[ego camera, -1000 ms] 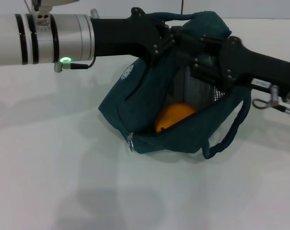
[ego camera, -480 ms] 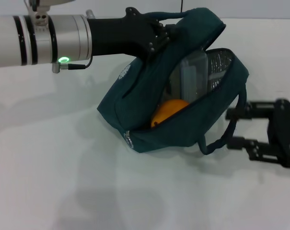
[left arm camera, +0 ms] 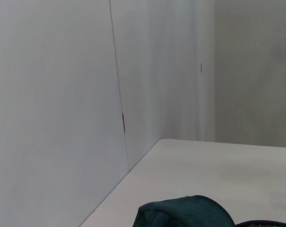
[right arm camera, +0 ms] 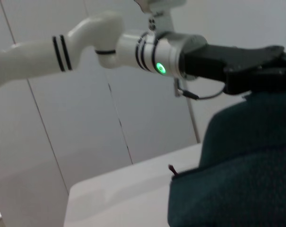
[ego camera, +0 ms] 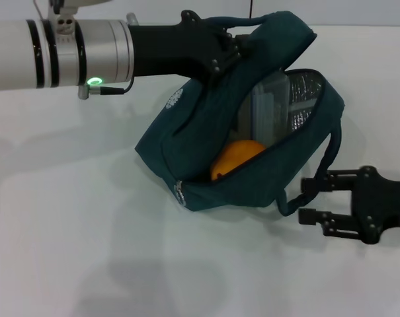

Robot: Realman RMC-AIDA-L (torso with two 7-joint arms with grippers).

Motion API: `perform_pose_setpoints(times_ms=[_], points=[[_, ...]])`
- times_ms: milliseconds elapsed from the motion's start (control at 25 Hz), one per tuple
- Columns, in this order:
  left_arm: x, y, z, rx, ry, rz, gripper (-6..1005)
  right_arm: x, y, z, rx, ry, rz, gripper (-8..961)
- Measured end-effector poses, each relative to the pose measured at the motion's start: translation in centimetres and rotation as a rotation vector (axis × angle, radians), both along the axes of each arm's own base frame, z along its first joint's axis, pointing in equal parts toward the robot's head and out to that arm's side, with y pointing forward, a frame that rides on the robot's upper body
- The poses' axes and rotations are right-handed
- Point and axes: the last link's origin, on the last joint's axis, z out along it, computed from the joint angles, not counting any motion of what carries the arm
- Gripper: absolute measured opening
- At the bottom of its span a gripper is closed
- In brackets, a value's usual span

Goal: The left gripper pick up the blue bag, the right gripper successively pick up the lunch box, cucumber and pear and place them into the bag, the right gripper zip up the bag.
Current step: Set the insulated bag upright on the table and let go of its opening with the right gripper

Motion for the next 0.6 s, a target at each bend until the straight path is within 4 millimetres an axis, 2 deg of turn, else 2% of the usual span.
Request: perform_pose_setpoints(times_ms=[240, 400, 600], points=[[-0.1, 0.0, -0.2, -0.006, 0.0, 0.004, 44, -1.5, 1.7, -2.6, -0.03, -0.065, 0.012, 473], [-0.2, 0.1, -0.4, -0.003, 0.003, 0.002, 44, -2.7, 2.0, -4.3, -0.105, -0.112, 0.045, 443], [-0.4, 0.2, -0.7, -0.004, 0.004, 0.003, 44, -2.6, 2.0, -4.4, -0.101, -0.112, 0.04, 405]])
